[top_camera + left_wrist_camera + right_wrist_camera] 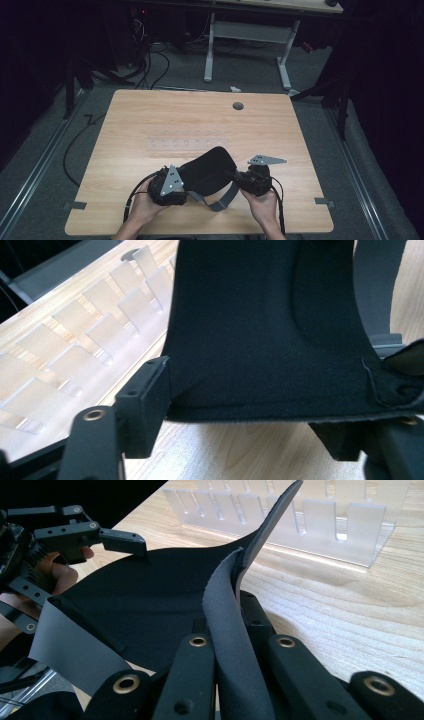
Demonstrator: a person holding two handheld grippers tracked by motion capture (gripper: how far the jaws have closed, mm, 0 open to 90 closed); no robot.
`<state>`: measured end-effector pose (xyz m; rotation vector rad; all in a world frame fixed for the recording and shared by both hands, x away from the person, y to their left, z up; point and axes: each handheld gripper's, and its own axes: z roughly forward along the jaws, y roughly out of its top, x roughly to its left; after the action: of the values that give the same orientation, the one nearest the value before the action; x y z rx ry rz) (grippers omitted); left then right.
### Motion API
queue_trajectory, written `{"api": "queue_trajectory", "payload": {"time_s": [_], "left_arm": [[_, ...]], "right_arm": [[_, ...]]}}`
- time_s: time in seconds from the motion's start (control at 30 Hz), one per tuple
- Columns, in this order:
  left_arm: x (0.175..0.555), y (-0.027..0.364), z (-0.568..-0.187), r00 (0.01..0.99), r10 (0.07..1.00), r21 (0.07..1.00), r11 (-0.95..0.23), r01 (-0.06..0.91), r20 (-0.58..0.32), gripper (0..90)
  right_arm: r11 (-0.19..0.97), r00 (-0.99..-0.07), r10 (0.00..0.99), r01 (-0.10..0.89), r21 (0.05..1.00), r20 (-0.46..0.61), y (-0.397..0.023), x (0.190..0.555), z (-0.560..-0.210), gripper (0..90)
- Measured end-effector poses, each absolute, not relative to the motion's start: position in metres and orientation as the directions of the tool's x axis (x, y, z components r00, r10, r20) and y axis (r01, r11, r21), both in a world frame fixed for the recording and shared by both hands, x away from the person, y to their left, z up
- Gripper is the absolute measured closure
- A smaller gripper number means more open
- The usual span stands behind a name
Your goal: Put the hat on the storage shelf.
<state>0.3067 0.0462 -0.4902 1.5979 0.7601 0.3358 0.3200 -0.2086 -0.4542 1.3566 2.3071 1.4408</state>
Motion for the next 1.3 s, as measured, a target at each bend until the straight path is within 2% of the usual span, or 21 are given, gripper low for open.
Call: {"api": "queue_trajectory", "payload": {"time_s": [0.43,0.77,0.9,1.07,1.3], "left_arm": [[0.307,0.048,-0.488,0.742,0.64,0.961,-0.022,0.275,-0.198,48.0],[0.3,0.05,-0.482,0.778,0.601,0.963,-0.049,0.265,-0.184,69.4],[0.299,0.053,-0.478,0.799,0.574,0.961,-0.069,0.266,-0.18,75.4],[0.295,0.054,-0.475,0.832,0.511,0.952,-0.077,0.297,-0.218,84.8],[0.293,0.053,-0.476,0.829,0.503,0.941,-0.081,0.329,-0.247,86.4]], "right_arm": [[0.148,-0.615,0.696,0.629,0.764,0.371,-0.201,0.323,-0.453,86.1],[0.145,-0.622,0.687,0.623,0.769,0.375,-0.199,0.328,-0.451,82.5],[0.139,-0.623,0.683,0.622,0.77,0.381,-0.199,0.331,-0.451,79.8],[0.123,-0.616,0.687,0.621,0.774,0.385,-0.199,0.335,-0.451,74.3],[0.106,-0.609,0.701,0.604,0.79,0.371,-0.202,0.336,-0.45,63.6]]}}
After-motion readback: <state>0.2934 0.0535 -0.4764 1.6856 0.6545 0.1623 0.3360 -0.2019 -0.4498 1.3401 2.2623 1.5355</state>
